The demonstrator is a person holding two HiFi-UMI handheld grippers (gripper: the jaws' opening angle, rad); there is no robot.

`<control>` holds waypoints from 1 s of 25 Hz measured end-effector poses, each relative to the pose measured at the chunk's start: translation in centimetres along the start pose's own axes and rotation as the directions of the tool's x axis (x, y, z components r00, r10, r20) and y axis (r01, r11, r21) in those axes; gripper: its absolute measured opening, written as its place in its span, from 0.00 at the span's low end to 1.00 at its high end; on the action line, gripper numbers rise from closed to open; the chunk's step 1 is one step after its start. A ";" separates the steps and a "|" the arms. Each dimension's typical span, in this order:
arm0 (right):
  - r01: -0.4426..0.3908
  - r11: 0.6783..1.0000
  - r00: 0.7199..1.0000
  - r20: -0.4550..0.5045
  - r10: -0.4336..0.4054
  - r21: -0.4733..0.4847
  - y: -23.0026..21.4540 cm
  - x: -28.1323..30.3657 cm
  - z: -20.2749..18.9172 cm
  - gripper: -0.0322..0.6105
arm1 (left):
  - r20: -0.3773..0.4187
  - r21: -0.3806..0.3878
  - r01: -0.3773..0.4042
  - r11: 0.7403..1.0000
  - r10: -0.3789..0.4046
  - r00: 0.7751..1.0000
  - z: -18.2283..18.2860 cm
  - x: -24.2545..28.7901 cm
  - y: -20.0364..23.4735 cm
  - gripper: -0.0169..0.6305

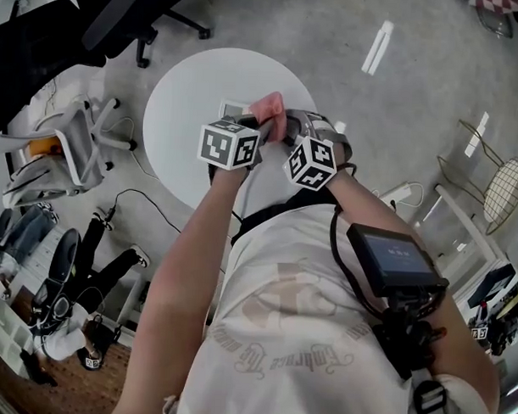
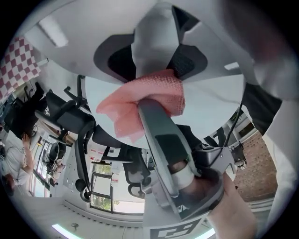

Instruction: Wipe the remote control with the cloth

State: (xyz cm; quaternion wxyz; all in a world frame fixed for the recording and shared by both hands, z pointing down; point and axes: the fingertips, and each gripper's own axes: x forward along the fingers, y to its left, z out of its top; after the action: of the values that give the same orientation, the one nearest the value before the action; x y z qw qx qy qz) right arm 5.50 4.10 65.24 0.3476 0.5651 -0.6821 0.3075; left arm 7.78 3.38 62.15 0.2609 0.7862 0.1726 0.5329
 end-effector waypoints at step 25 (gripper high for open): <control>-0.042 0.999 0.999 -0.003 0.042 0.024 -0.8 0.6 -0.1 0.37 | -0.018 0.027 -0.210 0.977 0.211 0.977 0.4 -1.7 5.9 0.05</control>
State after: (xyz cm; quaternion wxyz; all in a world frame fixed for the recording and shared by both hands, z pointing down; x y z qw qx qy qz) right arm 6.25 3.74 65.84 0.3356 0.5543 -0.6895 0.3236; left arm 7.48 -2.40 64.27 0.1915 0.7976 0.0977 0.5636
